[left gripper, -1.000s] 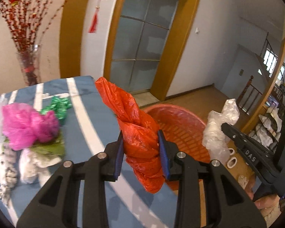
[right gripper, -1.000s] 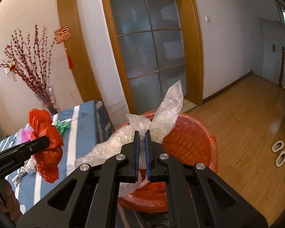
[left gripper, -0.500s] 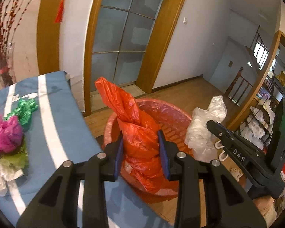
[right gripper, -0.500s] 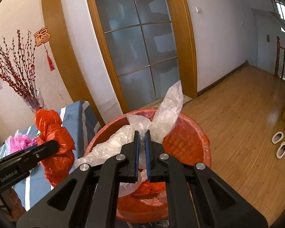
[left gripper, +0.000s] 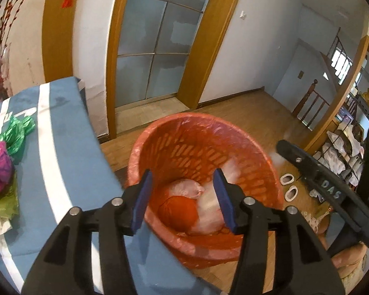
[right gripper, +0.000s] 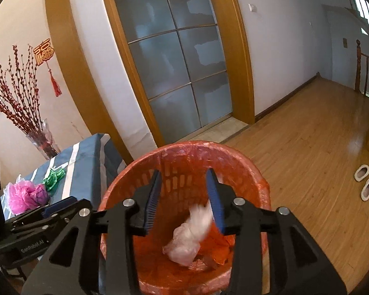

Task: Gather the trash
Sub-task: 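Open both tools to drop the orange and clear bags into the basket, then move both open tools back over the bags on the table, then grasp the pink bag with the right tool while the left tool grasps the clear bubble bag, then carry the pink and clear bags over the orange basket with both tools, then open both tools to drop the pink and clear bags into the basket, then move both open tools back over the remaining bags on the table, then grasp the paw-print bag with the left tool while the right tool grasps the white bag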

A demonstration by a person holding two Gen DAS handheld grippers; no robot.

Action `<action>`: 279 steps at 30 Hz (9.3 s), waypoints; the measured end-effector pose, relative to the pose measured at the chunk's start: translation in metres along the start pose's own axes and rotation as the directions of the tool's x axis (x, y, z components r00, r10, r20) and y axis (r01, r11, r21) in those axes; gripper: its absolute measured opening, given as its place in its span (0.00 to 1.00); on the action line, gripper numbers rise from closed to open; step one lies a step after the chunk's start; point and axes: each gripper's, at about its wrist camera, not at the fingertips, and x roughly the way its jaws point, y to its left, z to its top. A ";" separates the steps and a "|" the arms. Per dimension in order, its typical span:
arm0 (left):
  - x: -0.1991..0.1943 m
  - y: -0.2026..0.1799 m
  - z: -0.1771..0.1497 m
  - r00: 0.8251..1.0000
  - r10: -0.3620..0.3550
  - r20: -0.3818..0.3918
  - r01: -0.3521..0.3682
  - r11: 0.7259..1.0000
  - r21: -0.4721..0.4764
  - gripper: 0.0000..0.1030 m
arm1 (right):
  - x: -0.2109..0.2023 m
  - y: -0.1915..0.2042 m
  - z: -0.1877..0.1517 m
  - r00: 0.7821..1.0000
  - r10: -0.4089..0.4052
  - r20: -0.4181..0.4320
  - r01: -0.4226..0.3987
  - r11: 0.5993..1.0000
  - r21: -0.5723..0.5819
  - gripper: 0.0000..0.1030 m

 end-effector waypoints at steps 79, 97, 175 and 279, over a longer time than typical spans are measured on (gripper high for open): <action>-0.187 0.292 -0.041 0.816 0.572 0.085 -0.503 0.775 -0.382 0.83 | 0.036 0.230 -0.022 0.950 0.258 -0.178 -0.294 0.929 -0.223 0.17; -0.134 0.333 -0.023 0.887 0.462 -0.013 -0.429 0.813 -0.393 0.14 | 0.041 0.199 -0.028 0.952 0.225 -0.208 -0.269 0.938 -0.217 0.17; -0.007 -0.005 -0.017 0.994 0.105 -0.017 -0.104 0.994 0.044 0.41 | -0.018 -0.017 0.005 0.998 -0.046 0.038 0.043 0.996 0.072 0.45; -0.217 0.259 -0.111 0.878 0.478 0.035 -0.439 0.831 -0.341 0.17 | -0.008 0.286 -0.094 0.919 0.238 -0.313 -0.370 0.794 -0.483 0.09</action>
